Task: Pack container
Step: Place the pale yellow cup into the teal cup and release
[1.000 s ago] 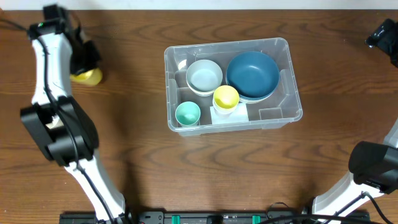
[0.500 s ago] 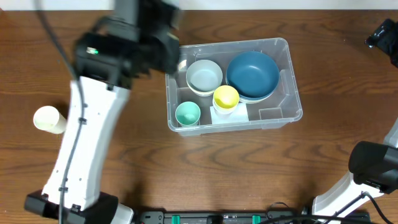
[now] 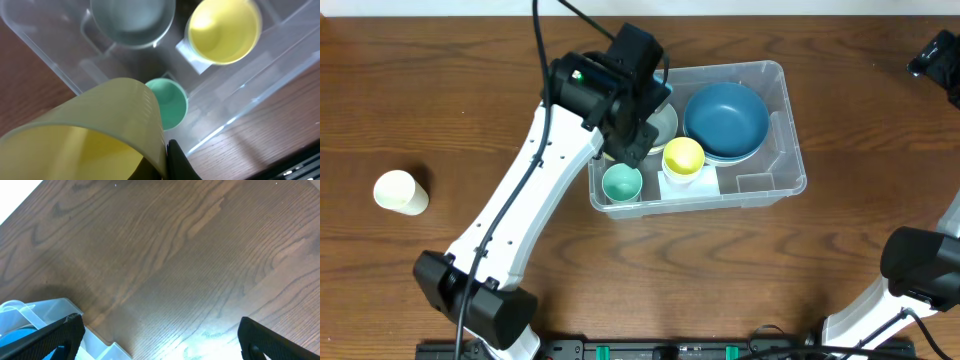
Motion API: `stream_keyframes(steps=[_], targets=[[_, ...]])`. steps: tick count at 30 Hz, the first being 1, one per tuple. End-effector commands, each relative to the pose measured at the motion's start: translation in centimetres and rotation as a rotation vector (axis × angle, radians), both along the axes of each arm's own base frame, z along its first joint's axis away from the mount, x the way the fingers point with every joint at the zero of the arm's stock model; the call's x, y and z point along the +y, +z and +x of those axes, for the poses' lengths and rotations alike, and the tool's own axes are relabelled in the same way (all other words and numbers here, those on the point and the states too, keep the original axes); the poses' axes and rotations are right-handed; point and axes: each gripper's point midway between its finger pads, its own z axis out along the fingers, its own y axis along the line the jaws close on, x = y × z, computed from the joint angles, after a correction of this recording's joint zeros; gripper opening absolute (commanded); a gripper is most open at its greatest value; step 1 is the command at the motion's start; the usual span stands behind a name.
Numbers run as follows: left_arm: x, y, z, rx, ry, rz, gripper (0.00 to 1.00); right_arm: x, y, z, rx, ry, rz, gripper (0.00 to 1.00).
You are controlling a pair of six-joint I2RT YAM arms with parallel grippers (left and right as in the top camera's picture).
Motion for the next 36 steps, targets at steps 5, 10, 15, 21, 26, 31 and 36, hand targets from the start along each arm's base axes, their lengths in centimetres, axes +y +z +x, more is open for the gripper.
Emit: stream_keyframes(steps=[5,10,15,21,26,31,36], targets=[[0.5,-4.1,-0.9,0.092,-0.007,0.04,0.06,-0.2,-0.4,0.0,0.008,-0.019,0.006,0.99],[-0.1,-5.9,-1.4,0.126,-0.014,0.013,0.06,-0.2,-0.4,0.0,0.008,-0.019,0.006,0.99],[-0.1,-7.3,-1.8,0.151,-0.011,0.009,0.06,-0.2,-0.4,0.0,0.008,-0.019,0.006,0.99],[-0.5,-8.3,-1.7,0.152,-0.015,-0.011,0.05,-0.2,-0.4,0.0,0.008,-0.019,0.006,0.99],[-0.6,-8.6,-1.6,0.153,-0.015,-0.011,0.06,-0.2,-0.4,0.0,0.008,-0.019,0.006,0.99],[-0.5,-8.7,-1.6,0.153,-0.015,-0.01,0.68,-0.2,-0.4,0.0,0.008,-0.019,0.006,0.99],[-1.0,-7.6,-0.9,0.113,-0.012,-0.034,0.7,-0.2,-0.4,0.0,0.008,-0.019,0.006,0.99]])
